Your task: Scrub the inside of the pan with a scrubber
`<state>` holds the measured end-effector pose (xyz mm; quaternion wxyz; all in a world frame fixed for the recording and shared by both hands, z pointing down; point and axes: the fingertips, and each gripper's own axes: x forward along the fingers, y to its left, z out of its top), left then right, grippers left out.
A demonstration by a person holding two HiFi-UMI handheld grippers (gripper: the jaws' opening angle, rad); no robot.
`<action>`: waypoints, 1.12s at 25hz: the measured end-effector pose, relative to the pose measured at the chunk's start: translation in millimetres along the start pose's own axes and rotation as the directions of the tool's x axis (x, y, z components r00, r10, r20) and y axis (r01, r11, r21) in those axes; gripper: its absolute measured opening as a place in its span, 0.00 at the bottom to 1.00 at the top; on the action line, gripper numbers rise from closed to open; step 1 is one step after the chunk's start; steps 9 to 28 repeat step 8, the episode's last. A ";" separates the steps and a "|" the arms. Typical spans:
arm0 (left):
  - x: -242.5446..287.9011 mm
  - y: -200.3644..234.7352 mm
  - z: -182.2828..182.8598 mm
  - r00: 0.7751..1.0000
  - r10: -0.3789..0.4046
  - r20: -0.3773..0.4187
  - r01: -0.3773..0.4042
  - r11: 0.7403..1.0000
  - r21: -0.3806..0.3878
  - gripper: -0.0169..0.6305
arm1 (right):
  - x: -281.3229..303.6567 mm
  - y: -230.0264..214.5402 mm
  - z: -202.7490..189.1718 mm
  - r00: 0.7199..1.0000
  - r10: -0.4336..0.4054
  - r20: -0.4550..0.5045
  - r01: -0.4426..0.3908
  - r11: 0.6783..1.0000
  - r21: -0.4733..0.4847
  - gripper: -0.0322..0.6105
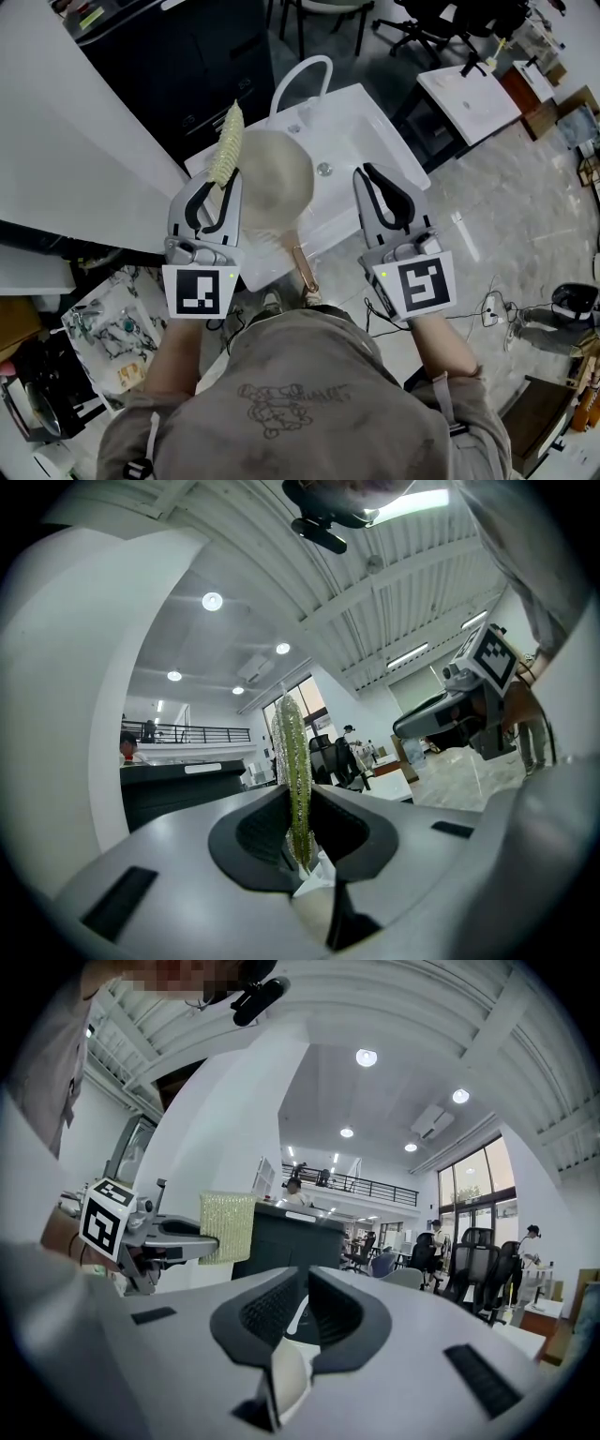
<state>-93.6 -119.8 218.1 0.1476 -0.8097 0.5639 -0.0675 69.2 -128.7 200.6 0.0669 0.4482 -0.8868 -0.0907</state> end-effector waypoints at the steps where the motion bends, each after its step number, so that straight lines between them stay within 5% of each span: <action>1: 0.2 -0.3 -2.3 1.000 -0.001 -0.008 0.000 1.000 -0.004 0.13 | 0.2 -0.5 -0.9 1.000 0.002 -0.003 -0.002 1.000 -0.008 0.12; 28: -0.4 -3.3 -5.8 1.000 -0.005 -0.008 0.005 1.000 0.020 0.13 | 0.2 -1.7 3.6 1.000 -0.008 0.000 0.008 1.000 -0.022 0.12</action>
